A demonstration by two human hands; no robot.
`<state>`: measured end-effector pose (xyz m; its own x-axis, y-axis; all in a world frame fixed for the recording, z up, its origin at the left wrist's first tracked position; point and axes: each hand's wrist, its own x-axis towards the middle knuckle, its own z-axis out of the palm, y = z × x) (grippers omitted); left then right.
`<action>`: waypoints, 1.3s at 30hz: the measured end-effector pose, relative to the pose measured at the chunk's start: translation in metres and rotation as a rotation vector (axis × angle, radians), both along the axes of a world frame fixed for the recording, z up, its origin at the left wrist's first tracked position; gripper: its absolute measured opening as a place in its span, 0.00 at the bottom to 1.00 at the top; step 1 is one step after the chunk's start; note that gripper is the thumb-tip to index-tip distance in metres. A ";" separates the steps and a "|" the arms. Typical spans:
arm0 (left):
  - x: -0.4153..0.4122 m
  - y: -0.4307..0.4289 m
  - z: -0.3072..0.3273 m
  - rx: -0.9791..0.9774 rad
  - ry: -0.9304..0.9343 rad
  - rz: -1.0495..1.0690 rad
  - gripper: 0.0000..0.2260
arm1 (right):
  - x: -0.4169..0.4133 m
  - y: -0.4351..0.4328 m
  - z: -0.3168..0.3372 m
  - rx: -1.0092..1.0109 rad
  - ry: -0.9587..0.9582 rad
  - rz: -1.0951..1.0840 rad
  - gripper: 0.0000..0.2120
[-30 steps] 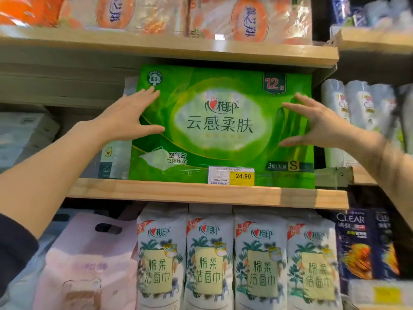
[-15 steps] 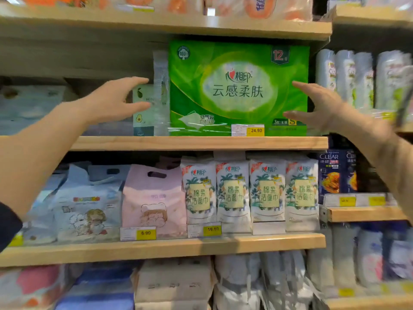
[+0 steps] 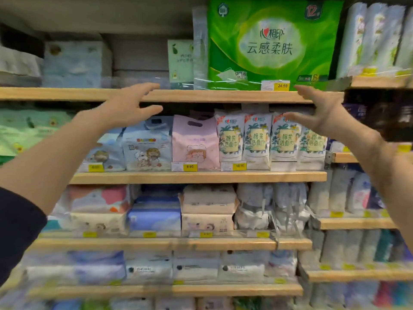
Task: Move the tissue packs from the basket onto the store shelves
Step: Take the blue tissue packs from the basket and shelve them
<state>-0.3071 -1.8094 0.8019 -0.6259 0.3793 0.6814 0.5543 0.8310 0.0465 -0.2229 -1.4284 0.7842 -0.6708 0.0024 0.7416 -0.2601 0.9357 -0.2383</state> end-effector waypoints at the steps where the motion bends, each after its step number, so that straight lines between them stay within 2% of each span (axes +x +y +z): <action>1: 0.006 -0.003 -0.008 0.006 0.001 -0.023 0.25 | 0.004 -0.004 -0.008 -0.013 -0.013 0.027 0.34; 4: 0.020 -0.009 -0.036 0.028 -0.005 -0.055 0.24 | 0.010 -0.015 -0.032 -0.054 -0.070 0.078 0.34; 8: 0.035 -0.014 -0.077 0.080 -0.118 -0.001 0.27 | 0.020 -0.027 -0.067 -0.110 -0.167 0.124 0.39; 12: 0.053 -0.020 -0.119 0.052 -0.209 0.007 0.26 | 0.025 -0.037 -0.107 -0.100 -0.253 0.206 0.35; 18: 0.073 -0.039 -0.185 0.050 -0.348 0.005 0.25 | 0.032 -0.060 -0.170 -0.141 -0.398 0.293 0.40; 22: 0.075 -0.057 -0.235 0.055 -0.449 0.024 0.26 | 0.033 -0.083 -0.217 -0.176 -0.455 0.298 0.35; 31: 0.050 -0.106 -0.341 0.057 -0.704 -0.061 0.30 | 0.026 -0.147 -0.326 -0.123 -0.640 0.299 0.35; 39: 0.027 -0.148 -0.426 0.085 -0.867 -0.141 0.30 | 0.022 -0.215 -0.397 -0.225 -0.828 0.252 0.36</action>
<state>-0.2800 -1.9572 0.3758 -0.8868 0.4619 0.0178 0.3923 0.7318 0.5574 -0.2005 -1.6436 0.3873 -0.9912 -0.1307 0.0195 -0.1152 0.7824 -0.6120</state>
